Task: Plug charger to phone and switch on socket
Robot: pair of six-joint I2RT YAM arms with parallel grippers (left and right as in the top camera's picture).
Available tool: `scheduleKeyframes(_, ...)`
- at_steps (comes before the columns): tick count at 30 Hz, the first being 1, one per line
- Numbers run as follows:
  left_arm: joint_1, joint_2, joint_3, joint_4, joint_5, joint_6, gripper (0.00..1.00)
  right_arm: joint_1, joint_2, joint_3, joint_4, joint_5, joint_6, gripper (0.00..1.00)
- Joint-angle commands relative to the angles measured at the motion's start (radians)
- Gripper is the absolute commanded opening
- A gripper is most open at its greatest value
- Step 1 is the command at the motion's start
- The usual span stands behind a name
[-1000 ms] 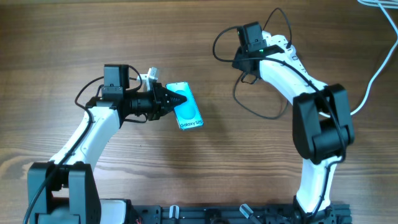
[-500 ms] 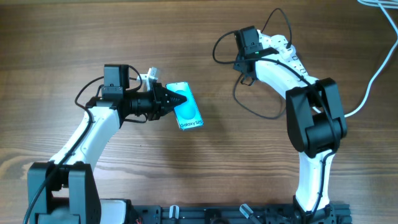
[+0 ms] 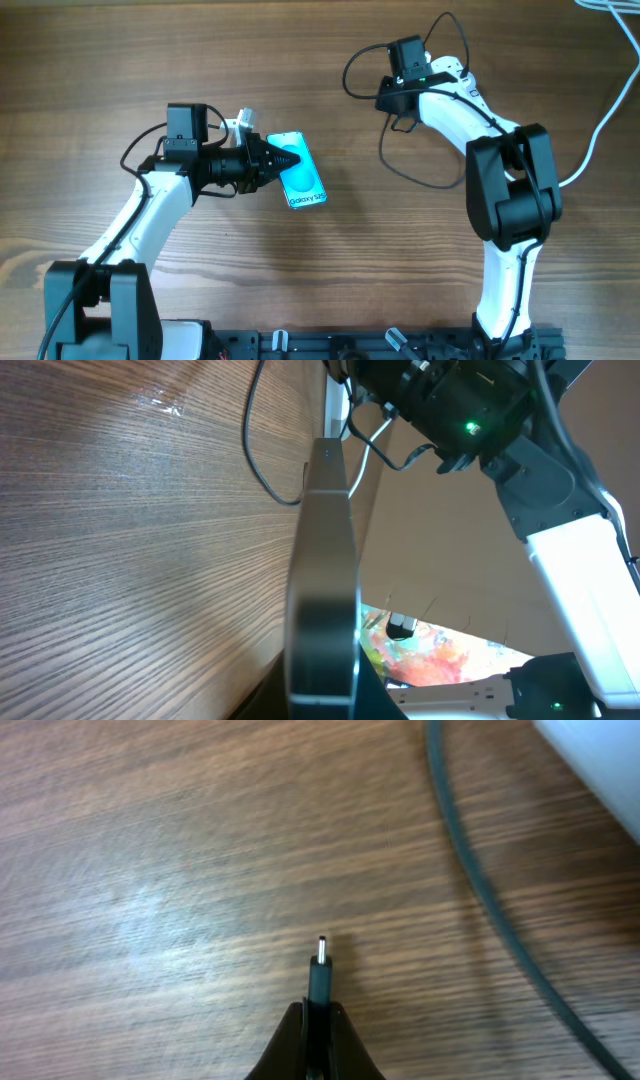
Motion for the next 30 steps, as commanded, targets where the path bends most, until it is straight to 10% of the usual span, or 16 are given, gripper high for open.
scheduleKeyframes(1,0.029,-0.004,0.011,0.003,0.038,0.024,0.04,0.038,0.042,-0.014,-0.128,-0.251,-0.082,0.05)
scheduleKeyframes(11,0.043,-0.004,0.011,0.003,0.038,0.024,0.04,0.163,0.042,-0.050,-0.577,-0.272,-0.103,0.05)
scheduleKeyframes(30,0.044,-0.004,0.011,-0.039,0.039,0.069,0.04,0.266,0.042,-0.171,-0.376,-0.226,-0.094,0.49)
